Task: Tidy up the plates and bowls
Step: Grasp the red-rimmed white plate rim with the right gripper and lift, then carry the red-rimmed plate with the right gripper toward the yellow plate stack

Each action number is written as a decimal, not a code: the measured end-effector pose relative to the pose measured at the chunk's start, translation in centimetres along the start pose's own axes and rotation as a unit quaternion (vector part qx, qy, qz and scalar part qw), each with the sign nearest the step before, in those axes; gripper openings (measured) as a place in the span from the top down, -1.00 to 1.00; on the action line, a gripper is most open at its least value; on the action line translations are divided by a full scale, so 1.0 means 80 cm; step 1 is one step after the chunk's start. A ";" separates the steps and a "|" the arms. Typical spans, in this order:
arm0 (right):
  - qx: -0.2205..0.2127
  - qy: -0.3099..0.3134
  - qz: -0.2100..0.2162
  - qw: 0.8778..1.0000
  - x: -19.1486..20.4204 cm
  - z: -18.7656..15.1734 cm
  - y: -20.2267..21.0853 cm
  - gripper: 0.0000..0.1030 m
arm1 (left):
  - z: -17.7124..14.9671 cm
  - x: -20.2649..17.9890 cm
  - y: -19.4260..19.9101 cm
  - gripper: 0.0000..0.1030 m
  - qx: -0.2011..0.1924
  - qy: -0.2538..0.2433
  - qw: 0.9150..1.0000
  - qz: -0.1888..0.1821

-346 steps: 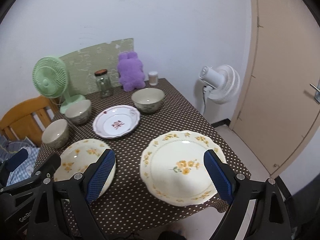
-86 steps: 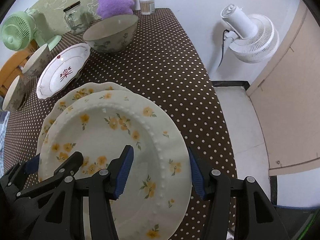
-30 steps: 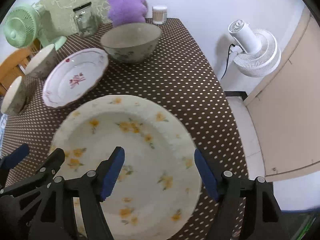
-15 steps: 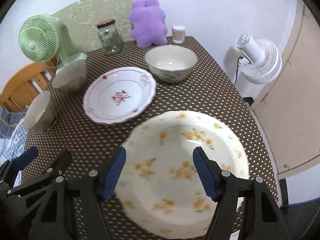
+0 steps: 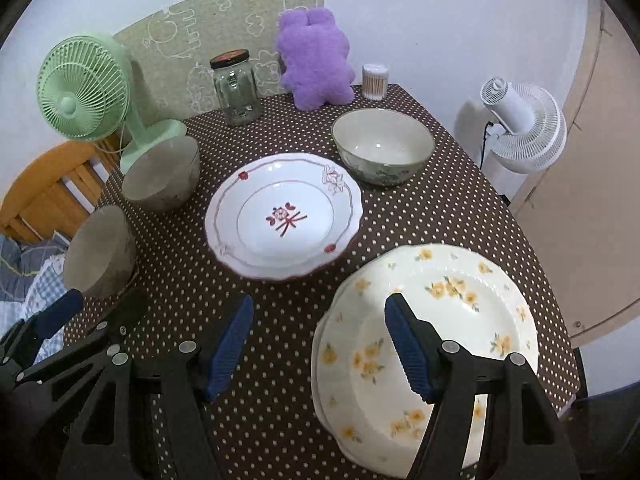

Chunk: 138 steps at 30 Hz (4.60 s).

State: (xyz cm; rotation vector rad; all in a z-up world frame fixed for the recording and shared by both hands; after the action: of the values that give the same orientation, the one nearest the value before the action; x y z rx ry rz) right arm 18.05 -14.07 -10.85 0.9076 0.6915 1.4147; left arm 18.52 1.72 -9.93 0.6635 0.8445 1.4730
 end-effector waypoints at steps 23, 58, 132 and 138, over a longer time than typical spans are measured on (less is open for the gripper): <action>0.040 0.000 0.012 0.999 -0.042 0.092 -0.155 -0.20 | 0.063 -0.055 -0.141 -0.51 0.030 0.000 0.999 0.035; 0.126 0.036 0.045 0.990 0.010 0.041 -0.170 0.26 | 0.005 -0.026 -0.128 -0.05 0.083 -0.006 0.996 0.042; 0.104 0.056 0.016 0.993 0.064 -0.066 -0.024 0.09 | -0.074 0.031 0.024 -0.08 0.071 0.008 0.997 0.030; 0.091 0.070 0.032 0.993 0.037 -0.053 -0.005 0.08 | -0.069 0.005 0.043 -0.08 0.057 0.020 0.997 0.041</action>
State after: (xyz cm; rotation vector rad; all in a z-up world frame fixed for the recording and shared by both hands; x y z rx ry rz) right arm 14.86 -10.61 -12.99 0.9861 0.9150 1.4993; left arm 12.05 1.54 -10.28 0.7639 0.9481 1.5253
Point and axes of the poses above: each gripper's, at about its wrist camera, not at the fingertips, and y roughly against the way its jaws point, x to its left, z to its top, the point moved 4 cm from there along -y, roughly the way its jaws point
